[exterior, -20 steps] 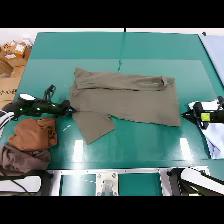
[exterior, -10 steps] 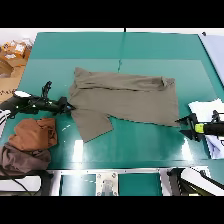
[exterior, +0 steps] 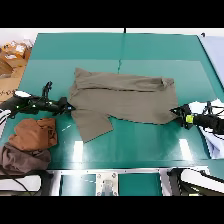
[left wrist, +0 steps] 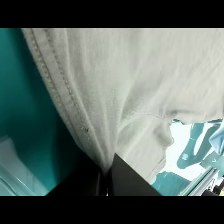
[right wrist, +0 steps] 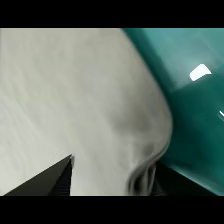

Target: Fold the shirts.

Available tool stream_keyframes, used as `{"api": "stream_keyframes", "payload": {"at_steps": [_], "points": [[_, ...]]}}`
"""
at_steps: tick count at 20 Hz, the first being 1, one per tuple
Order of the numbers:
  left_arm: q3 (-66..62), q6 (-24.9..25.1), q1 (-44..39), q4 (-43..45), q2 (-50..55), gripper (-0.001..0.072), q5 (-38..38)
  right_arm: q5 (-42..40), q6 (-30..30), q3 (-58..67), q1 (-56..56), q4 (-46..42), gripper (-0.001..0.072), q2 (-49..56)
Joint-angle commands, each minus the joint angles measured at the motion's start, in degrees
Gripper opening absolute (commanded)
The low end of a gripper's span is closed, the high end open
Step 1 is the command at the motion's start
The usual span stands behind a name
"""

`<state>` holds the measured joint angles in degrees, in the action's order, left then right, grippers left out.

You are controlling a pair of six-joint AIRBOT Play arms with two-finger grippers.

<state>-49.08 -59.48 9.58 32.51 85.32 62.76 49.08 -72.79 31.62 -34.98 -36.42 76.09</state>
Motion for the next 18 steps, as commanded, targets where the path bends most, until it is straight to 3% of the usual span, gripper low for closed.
{"api": "stream_keyframes", "payload": {"at_steps": [1,2,3,8,12,14,18], "points": [[-0.1,0.0,0.0,0.0,0.0,0.0028,0.9,1.6,1.5,0.5,2.2,-1.6,0.0495,1.3],[-0.3,0.1,0.0,0.1,0.0,0.0028,1.9,3.1,1.7,1.0,1.7,-1.9,0.0174,1.1],[-1.1,0.3,0.0,0.2,-0.1,0.0027,3.4,4.7,2.9,1.9,0.8,-1.9,0.0032,0.6],[-10.7,-4.0,0.0,2.9,-12.9,0.0025,5.3,16.8,0.8,15.3,-5.9,-1.5,0.0018,-9.2],[-26.3,-5.6,0.0,3.0,-27.3,0.0026,7.8,25.2,-0.7,33.5,-8.1,8.5,0.0018,-18.7],[-35.9,-6.2,0.0,3.1,-33.0,0.0026,8.3,25.1,-0.7,41.8,-8.2,14.7,0.0018,-24.0],[-56.6,-6.5,0.0,3.1,-39.7,0.0027,8.3,17.6,-0.7,57.7,-10.3,15.9,0.0019,-32.7]]}}
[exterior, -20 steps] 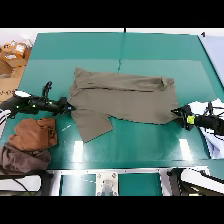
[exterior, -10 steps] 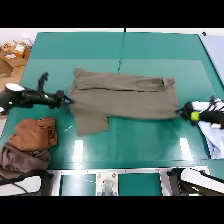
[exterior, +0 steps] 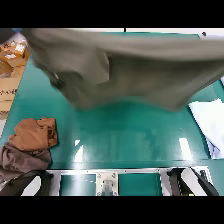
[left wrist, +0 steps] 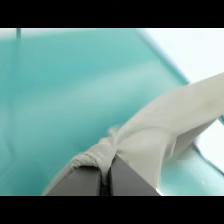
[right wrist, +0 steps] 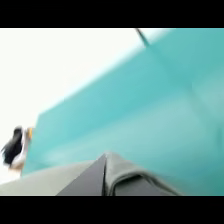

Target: Fold the shirts.

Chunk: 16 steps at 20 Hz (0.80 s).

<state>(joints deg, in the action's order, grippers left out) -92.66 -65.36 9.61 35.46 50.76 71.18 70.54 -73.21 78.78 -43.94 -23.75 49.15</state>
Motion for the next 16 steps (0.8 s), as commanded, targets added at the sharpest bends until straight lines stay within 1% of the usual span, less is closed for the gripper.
{"api": "stream_keyframes", "payload": {"at_steps": [1,3,4,6,8,9,10,12,13,14,16], "points": [[-17.5,-0.7,0.0,0.1,-5.7,0.0027,-0.3,-5.8,-0.3,13.4,-1.8,3.2,0.0019,-7.1],[-24.4,-0.7,0.0,1.1,-6.1,0.0027,-0.1,-8.4,-0.5,17.7,-2.2,3.2,0.0019,-8.5],[-26.2,-1.1,0.0,2.3,-6.1,0.0028,-0.4,-8.5,-1.2,19.4,-2.2,3.1,0.0020,-8.6],[-26.4,-2.8,0.0,6.2,-6.1,0.0028,-1.1,-8.4,-1.4,19.8,-2.2,2.7,0.0020,-8.6],[-22.4,-5.1,0.0,9.7,-6.1,0.0028,-1.3,-8.4,-1.4,17.8,-2.2,2.7,0.0020,-7.3],[-19.0,-5.1,0.0,10.2,-5.6,0.0028,-1.7,-8.3,-1.4,16.2,-2.1,2.7,0.0029,-6.3],[-15.8,-5.1,0.0,10.0,-4.8,0.0028,-1.8,-8.4,-1.3,14.0,-1.4,2.7,0.0057,-4.9],[-8.7,-5.0,0.0,9.2,-2.0,0.0028,-2.3,-8.4,-0.7,8.8,2.5,2.7,0.0055,-1.3],[-5.0,-4.5,0.0,8.5,0.3,0.0028,-3.1,-8.6,0.8,6.0,5.4,2.6,0.0052,1.0],[-1.6,-4.4,0.0,8.0,3.0,0.0028,-4.3,-9.7,1.9,2.8,8.8,2.2,0.0020,3.9],[3.9,-1.5,0.0,5.0,8.8,0.0028,-6.6,-13.1,1.9,-2.8,14.2,-1.0,0.0020,10.4]]}}
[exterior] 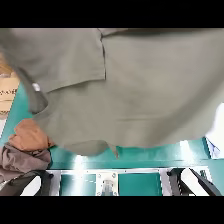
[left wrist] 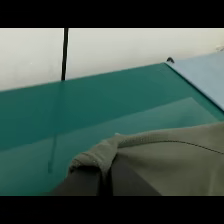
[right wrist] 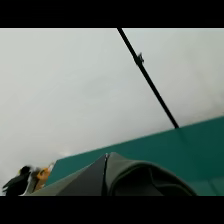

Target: Fold the shirts.

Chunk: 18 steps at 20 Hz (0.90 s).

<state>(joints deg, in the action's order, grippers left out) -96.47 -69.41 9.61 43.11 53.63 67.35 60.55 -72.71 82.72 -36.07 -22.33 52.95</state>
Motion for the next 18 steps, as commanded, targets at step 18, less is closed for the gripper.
{"api": "stream_keyframes", "payload": {"at_steps": [18], "points": [[14.3,10.8,-2.6,-6.7,47.1,0.0027,-20.6,-5.7,6.8,-0.5,11.9,0.2,0.0018,55.5]]}}
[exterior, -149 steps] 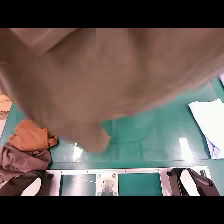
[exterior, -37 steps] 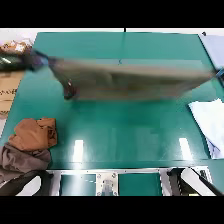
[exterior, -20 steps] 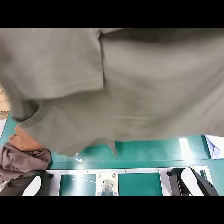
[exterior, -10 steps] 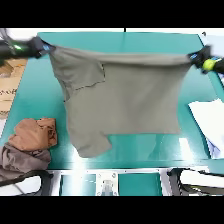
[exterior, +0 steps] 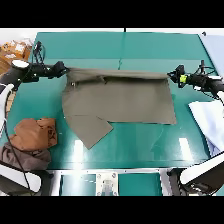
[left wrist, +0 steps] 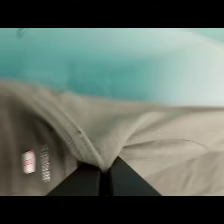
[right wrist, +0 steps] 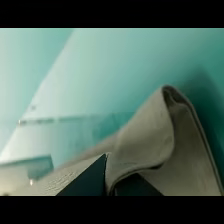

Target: Fold the shirts.

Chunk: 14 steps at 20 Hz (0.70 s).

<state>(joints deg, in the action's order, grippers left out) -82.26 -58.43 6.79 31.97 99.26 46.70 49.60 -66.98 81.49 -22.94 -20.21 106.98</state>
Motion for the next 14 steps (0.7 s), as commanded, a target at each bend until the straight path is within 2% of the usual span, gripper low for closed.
{"api": "stream_keyframes", "payload": {"at_steps": [1,6,9,11,12,13,14], "points": [[0.1,-0.8,0.2,6.6,1.6,0.0028,1.1,7.8,1.0,0.7,-1.9,-3.5,0.0018,1.5],[0.1,-1.6,-0.1,8.6,3.8,0.0027,8.4,14.6,-3.0,0.4,-2.9,-12.1,0.0017,1.2],[0.1,-3.0,-0.1,11.2,4.1,0.0027,10.7,15.0,-4.8,0.4,-2.9,-16.9,0.0018,0.7],[0.1,-3.6,-0.1,11.3,4.1,0.0028,11.5,15.0,-5.1,0.4,-2.7,-16.9,0.0019,0.7],[0.1,-4.7,-0.1,11.3,4.1,0.0029,12.3,15.1,-6.0,0.4,-2.7,-16.9,0.0073,0.7],[0.1,-5.9,-0.1,11.3,4.0,0.0162,13.6,15.1,-6.6,0.5,-2.9,-16.9,0.0229,0.7],[-0.3,-6.2,0.0,11.3,4.0,0.0509,15.7,16.0,-7.2,0.8,-3.5,-16.9,0.0275,0.6]]}}
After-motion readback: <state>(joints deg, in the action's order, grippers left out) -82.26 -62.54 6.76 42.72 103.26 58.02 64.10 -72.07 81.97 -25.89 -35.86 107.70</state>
